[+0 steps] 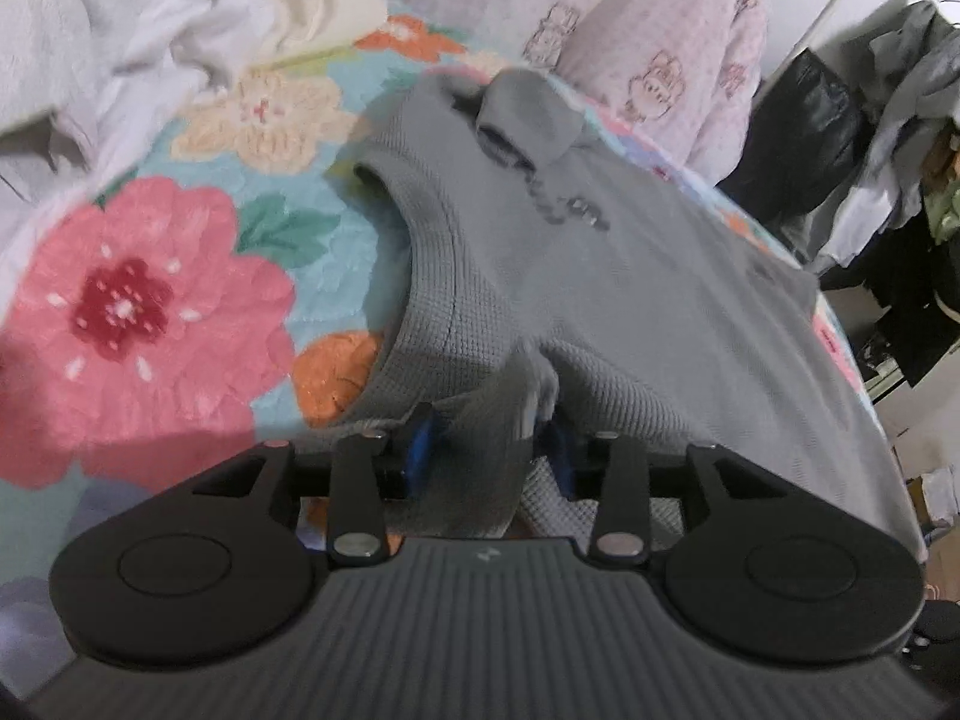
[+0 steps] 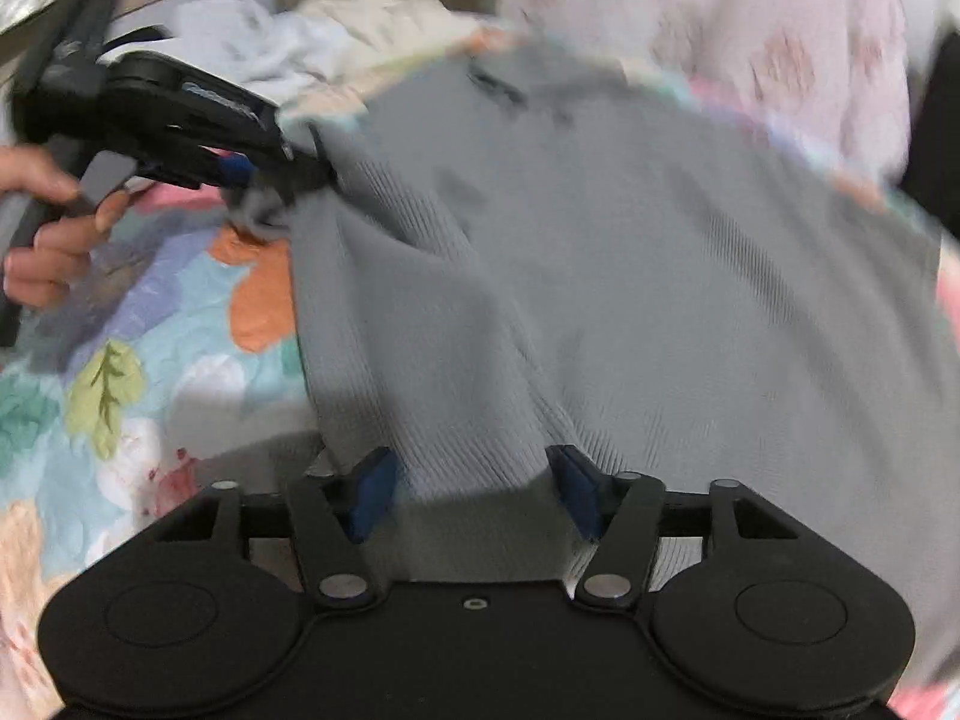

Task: Fold clothes

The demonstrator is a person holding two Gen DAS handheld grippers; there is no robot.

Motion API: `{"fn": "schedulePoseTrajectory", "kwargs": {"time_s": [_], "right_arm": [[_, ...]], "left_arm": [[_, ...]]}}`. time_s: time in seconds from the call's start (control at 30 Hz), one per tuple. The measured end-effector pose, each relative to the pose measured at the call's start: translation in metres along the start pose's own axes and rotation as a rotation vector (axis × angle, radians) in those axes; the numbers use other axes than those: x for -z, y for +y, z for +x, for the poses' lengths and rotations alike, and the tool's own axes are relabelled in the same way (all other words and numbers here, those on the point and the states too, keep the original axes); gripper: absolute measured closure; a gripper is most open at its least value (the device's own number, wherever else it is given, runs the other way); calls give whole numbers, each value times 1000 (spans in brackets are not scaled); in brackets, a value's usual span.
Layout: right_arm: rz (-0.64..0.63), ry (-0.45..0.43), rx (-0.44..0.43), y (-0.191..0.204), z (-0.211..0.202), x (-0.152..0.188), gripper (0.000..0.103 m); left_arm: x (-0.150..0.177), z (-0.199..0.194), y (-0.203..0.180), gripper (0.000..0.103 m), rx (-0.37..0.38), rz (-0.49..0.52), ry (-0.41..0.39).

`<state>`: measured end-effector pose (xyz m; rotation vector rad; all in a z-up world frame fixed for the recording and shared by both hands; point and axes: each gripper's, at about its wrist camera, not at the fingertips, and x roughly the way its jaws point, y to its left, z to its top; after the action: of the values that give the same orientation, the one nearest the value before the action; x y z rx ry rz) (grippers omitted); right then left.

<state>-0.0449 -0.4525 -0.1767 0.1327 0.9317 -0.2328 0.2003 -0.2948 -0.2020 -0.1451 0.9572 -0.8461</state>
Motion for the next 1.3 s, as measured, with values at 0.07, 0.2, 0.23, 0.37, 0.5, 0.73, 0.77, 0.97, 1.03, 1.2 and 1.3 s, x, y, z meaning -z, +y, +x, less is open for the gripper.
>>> {"fn": "schedulePoseTrajectory", "kwargs": {"time_s": [0.07,0.2,0.23,0.37,0.5,0.73,0.77,0.97,1.03,1.2,1.3], "right_arm": [[-2,-23,17,0,-8,0,98],[67,-106,-108,-8,-55,-5,98],[98,-119,-162,-13,-66,-4,99],[208,-160,-415,-26,-104,10,99],[226,-87,-490,-12,-98,29,99],[155,51,-623,55,-70,39,99],[123,47,-625,62,-72,39,98],[42,151,-604,65,-57,49,78],[97,125,-565,52,-58,52,68],[318,30,-548,5,-69,46,59],[411,16,-500,-15,-64,49,40]], "left_arm": [[-1,2,-3,83,-2,21,1],[-10,-31,-17,96,8,84,-21],[-12,-46,-18,96,16,76,-31],[-7,-102,-17,94,37,63,-21],[12,-113,-5,92,-39,52,30],[10,-133,-4,92,-60,48,-72],[9,-140,-3,92,-59,36,-102],[17,-115,15,79,-364,95,73],[23,-113,25,74,-273,24,118],[29,-109,24,59,-107,-29,159],[35,-94,13,57,-82,-9,190]]}}
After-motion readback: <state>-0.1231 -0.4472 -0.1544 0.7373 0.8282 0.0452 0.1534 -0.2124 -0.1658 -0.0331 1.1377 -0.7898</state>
